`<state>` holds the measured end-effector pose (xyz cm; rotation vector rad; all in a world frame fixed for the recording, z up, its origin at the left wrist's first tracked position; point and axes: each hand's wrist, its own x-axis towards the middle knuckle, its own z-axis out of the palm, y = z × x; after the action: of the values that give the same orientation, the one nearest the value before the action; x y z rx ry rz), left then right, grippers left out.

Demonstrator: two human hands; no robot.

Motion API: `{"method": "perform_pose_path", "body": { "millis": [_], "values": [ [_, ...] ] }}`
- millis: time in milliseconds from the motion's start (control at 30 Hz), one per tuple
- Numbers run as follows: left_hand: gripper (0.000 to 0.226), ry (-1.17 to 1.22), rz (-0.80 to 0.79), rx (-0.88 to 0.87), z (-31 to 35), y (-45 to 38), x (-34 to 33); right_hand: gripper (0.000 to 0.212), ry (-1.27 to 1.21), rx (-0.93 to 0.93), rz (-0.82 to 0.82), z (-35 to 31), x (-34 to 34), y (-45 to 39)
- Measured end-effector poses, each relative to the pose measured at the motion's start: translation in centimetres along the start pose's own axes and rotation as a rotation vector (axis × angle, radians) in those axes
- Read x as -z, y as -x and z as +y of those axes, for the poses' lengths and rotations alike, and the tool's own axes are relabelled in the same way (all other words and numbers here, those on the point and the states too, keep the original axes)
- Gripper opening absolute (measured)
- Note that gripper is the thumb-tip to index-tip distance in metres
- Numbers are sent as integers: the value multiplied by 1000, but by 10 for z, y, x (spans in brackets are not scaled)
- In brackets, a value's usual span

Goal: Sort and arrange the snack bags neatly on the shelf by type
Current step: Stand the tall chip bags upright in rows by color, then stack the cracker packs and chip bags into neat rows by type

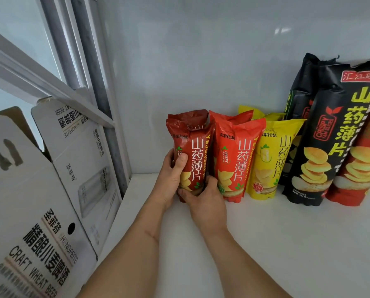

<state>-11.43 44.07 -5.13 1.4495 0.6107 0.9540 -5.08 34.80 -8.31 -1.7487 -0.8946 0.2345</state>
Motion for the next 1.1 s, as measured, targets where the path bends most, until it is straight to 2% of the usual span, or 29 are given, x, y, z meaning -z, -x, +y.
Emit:
{"method": "perform_pose_path", "body": {
  "millis": [100, 367, 433, 533, 667, 733, 800, 867, 967, 1100],
  "values": [
    [65, 42, 18, -18, 1, 1, 0, 71, 26, 7, 10, 5, -2, -1],
    [90, -56, 47, -11, -2, 6, 3, 69, 67, -15, 7, 4, -1, -2],
    [89, -115, 31, 3, -3, 15, 6, 70, 75, -16, -20, 3, 2, 2],
    [90, -300, 39, 57, -3, 35, 13, 64, 132, 11, -26, 3, 14, 11],
    [71, -728, 102, 104, 2, 68, 19, 39, 493, 70, -50, 7, 41, 28],
    [59, -1027, 112, 8, 9, 84, 11, 31, 638, 144, -44, 11, 56, 37],
    [49, -1307, 104, -178, 14, 98, -4, 28, 768, 232, -54, 17, 75, 49],
    [40, -1484, 73, -388, 11, 109, -23, 27, 900, 338, -73, 26, 100, 58],
    [25, -1563, -39, -660, 1, 124, -58, 13, 1009, 471, -98, 38, 150, 72],
    [15, -1585, -62, -843, -8, 150, -120, 21, 1143, 533, -44, 63, 223, 82]
  ]
}}
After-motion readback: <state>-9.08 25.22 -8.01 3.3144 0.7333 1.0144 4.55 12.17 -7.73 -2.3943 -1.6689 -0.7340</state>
